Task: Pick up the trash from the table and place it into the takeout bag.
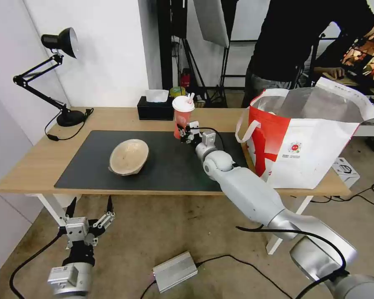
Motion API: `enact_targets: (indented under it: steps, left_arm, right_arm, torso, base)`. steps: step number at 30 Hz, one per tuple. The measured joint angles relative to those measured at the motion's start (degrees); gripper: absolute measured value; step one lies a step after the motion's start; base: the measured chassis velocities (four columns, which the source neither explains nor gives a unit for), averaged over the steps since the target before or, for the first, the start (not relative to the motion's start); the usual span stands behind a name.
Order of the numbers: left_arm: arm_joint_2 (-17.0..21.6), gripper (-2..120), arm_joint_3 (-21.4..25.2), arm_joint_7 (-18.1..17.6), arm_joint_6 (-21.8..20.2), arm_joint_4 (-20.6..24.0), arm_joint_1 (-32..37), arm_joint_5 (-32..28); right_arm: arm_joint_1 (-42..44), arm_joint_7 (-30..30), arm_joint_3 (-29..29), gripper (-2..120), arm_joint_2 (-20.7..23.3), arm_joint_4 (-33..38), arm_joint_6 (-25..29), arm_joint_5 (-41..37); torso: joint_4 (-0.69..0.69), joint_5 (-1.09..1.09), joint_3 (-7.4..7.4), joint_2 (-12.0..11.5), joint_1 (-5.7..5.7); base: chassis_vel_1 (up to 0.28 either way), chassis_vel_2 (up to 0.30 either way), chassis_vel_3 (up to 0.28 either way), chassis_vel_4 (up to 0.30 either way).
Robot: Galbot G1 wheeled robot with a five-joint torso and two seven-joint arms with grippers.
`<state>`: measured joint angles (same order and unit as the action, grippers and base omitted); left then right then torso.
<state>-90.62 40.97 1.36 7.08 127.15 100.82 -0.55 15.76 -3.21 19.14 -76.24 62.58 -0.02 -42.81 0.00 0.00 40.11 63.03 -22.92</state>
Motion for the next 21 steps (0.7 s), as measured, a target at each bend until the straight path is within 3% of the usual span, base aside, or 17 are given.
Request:
enact_targets:
  steps: [21]
  left_arm:
    - [0.0, 100, -0.5, 0.3, 0.3, -0.4, 0.0, 0.8]
  right_arm:
    - [-2.9, -5.1, 2.7, 4, 7.4, 16.7, -4.8, -3.7]
  torso:
    - [0.00, 0.00, 0.00, 0.0, 0.00]
  base:
    - [0.000, 0.000, 0.000, 0.000]
